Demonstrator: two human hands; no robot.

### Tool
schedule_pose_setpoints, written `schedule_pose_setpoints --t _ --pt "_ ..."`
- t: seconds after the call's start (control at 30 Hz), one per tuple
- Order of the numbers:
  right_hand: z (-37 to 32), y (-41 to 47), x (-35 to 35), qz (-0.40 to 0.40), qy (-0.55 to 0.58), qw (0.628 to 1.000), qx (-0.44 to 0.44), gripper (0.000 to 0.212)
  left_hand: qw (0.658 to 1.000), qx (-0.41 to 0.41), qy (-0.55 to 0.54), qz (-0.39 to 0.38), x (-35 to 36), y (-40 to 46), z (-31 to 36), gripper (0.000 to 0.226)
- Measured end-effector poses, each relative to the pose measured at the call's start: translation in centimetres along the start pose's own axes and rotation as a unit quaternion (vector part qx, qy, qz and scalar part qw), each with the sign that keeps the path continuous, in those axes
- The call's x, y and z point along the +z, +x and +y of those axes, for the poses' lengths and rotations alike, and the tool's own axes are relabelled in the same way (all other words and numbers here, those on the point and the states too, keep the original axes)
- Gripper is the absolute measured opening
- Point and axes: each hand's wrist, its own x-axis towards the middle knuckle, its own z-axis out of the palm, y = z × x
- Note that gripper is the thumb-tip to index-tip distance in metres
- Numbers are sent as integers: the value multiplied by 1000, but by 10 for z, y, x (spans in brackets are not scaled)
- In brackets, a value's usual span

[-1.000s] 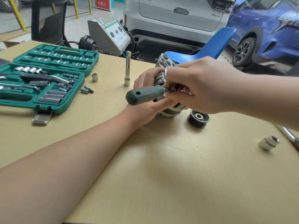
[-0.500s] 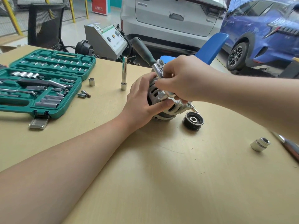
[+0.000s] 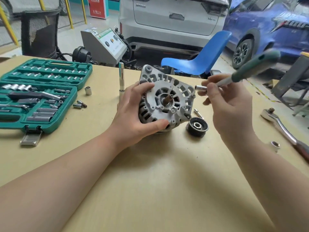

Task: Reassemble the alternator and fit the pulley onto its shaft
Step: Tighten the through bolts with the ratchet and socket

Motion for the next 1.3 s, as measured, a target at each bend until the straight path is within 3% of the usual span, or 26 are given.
schedule_pose_setpoints --t 0.13,0.2,0.33,0.53,0.8,0.93,1.03,1.13,1.3 --pt "30 -29 1 20 -10 1000 -14 15 993 -30 -113 -5 2 1 -2 62" --pt "37 -36 0 8 -19 1000 11 17 983 -52 -171 33 1 3 -1 46" --pt "42 -41 -2 -38 -38 998 30 14 973 -98 -188 93 -3 9 0 45" --pt "35 -37 -6 -5 -14 999 38 18 951 -121 -267 93 -9 10 0 28" --pt "18 -39 -13 -12 -45 999 24 47 955 -126 -253 93 -14 7 -13 33" --pt "11 -37 -16 -20 -73 997 8 38 955 -129 -248 97 -13 10 -19 37" --pt "12 -34 -20 -48 -155 986 -18 30 953 -131 -255 100 -14 11 -21 37" --pt "15 -29 -23 -78 -189 978 35 32 950 -134 -263 103 -14 11 -19 37" --pt "20 -19 -33 -101 -138 976 138 24 944 -139 -282 96 -14 11 -13 35"
